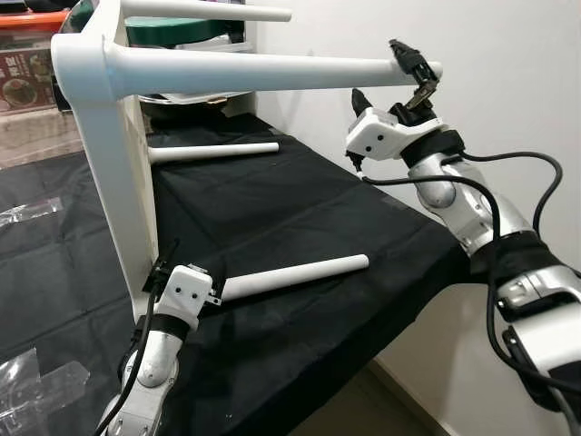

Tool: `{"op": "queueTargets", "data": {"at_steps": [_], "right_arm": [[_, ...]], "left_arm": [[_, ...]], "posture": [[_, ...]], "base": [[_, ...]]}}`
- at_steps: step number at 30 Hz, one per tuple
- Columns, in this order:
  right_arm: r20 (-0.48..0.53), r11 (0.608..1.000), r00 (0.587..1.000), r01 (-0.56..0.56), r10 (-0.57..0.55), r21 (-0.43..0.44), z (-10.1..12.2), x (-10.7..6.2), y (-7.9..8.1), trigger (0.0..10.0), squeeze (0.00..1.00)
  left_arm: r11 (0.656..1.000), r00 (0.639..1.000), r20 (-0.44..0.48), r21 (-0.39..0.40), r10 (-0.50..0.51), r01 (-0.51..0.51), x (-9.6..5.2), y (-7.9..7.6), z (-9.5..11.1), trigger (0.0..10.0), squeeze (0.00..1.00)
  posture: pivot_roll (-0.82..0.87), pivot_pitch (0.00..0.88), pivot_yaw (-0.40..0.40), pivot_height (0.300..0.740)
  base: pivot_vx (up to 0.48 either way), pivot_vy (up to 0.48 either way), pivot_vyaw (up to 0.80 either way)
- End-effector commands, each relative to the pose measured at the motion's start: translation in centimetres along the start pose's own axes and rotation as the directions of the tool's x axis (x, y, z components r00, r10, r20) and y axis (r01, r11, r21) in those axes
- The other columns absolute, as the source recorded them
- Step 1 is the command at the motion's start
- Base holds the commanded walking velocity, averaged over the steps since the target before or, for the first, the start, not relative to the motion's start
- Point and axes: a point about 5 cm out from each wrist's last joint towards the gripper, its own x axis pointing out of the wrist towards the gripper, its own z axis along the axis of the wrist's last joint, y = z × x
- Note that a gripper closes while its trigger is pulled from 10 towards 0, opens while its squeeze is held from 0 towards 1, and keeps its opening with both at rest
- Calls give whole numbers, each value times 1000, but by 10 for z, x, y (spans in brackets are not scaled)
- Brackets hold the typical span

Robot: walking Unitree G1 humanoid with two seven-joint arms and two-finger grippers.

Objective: Building children table

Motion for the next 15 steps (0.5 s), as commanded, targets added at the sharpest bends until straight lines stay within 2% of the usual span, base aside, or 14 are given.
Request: {"op": "queueTargets", "data": {"at_steps": [1, 4, 5, 6, 8, 9, 10, 12, 14, 15], "right_arm": [[-29, 999, 999, -37, 36, -28, -6, -1, 3, 10000, 0], [-44, 998, 998, -49, 47, -40, -10, -1, 3, 9922, 0], [-59, 998, 997, -51, 48, -47, -13, 0, 2, 6431, 0], [-73, 997, 996, -55, 51, -55, -16, 0, 1, 5686, 0], [-73, 997, 996, -55, 51, -55, -16, 0, 1, 5686, 0], [-83, 997, 995, -58, 53, -59, -18, 1, 0, 4549, 0], [-92, 996, 994, -63, 57, -67, -20, 1, 0, 4353, 0], [-104, 995, 993, -69, 61, -73, -22, 1, 0, 4549, 0], [-120, 994, 991, -75, 65, -79, -25, 2, 0, 4196, 0], [-126, 994, 990, -76, 66, -79, -26, 2, -1, 1216, 0]], "left_arm": [[1000, 1000, -7, 2, 3, -3, -1, 0, -2, 10000, 0], [1000, 1000, -8, 2, 3, -3, -2, 0, -3, 10000, 0], [1000, 1000, -8, 3, 3, -3, -2, 0, -3, 10000, 0], [1000, 1000, -9, 3, 4, -4, -2, 0, -3, 10000, 0], [1000, 1000, -9, 3, 4, -4, -2, 0, -3, 10000, 0], [1000, 1000, -9, 3, 4, -4, -2, 0, -3, 10000, 0], [1000, 1000, -9, 4, 5, -5, -2, 1, -3, 10000, 0], [1000, 1000, -10, 5, 5, -5, -2, 1, -3, 10000, 0], [1000, 1000, -13, 7, 6, -5, -2, 2, -4, 10000, 0], [1000, 1000, -15, 9, 5, -5, -2, 2, -5, 10000, 0]], "posture": [[-9, 0, -95, 740], [-10, 0, -95, 740], [-10, 0, -95, 740], [-9, 0, -95, 740], [-9, 0, -95, 740], [-9, 0, -95, 740], [-8, 0, -95, 740], [-8, 0, -95, 740], [-8, 0, -95, 740], [-8, 0, -95, 740]], "base": [[0, 0, 0], [0, 0, 0], [0, 0, 0], [0, 0, 0], [0, 0, 0], [0, 0, 0], [0, 0, 0], [0, 0, 0], [0, 0, 0], [0, 0, 0]]}}
